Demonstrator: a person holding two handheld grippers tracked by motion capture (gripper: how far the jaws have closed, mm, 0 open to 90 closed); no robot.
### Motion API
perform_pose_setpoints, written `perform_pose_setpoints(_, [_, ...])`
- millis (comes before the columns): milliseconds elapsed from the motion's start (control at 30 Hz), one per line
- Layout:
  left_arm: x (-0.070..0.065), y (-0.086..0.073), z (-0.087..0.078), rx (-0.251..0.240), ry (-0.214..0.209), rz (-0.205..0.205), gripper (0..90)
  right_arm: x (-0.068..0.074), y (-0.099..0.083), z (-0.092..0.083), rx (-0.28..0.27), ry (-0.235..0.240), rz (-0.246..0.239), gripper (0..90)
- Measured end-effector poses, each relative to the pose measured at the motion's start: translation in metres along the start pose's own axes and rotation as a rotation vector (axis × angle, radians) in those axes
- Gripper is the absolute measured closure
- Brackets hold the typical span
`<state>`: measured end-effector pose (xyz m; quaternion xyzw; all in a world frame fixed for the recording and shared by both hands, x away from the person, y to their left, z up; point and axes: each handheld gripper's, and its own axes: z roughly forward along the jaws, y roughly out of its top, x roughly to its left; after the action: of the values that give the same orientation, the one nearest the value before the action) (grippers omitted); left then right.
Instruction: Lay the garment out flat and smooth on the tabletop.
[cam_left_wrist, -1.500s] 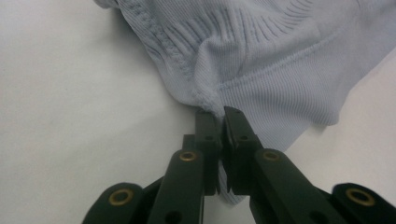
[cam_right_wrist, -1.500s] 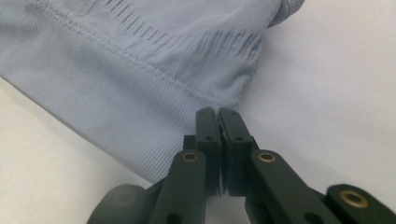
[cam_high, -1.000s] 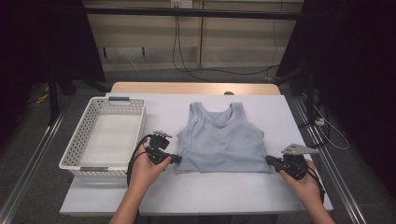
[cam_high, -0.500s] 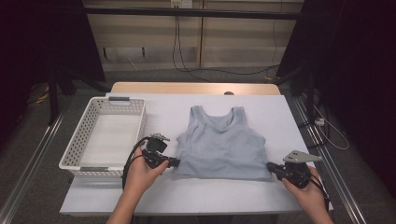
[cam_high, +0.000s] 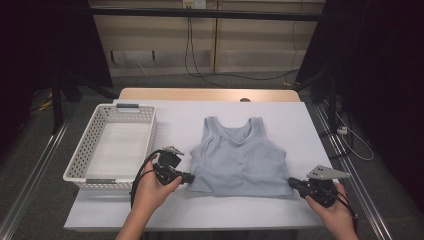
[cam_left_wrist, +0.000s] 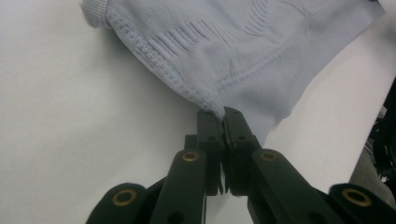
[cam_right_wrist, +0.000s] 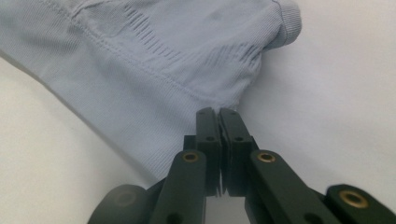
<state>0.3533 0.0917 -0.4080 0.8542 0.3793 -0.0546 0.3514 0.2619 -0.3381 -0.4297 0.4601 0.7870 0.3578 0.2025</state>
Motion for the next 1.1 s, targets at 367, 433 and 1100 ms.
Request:
perform_pose_setpoints(367, [-0.008, -0.004, -0.003, -0.010, -0.019, 0.010, 87.1, -0.004, -0.007, -0.009, -0.018, 0.025, 0.014, 87.9])
perform_pose_setpoints(433, [-0.009, -0.004, -0.002, 0.001, -0.016, 0.021, 86.8, -0.004, -0.007, -0.008, -0.014, 0.024, -0.003, 86.0])
perform_pose_setpoints(1100, [0.009, 0.017, -0.005, -0.138, 0.055, 0.019, 25.9, 0.024, 0.023, 0.020, -0.103, 0.113, -0.044, 36.9])
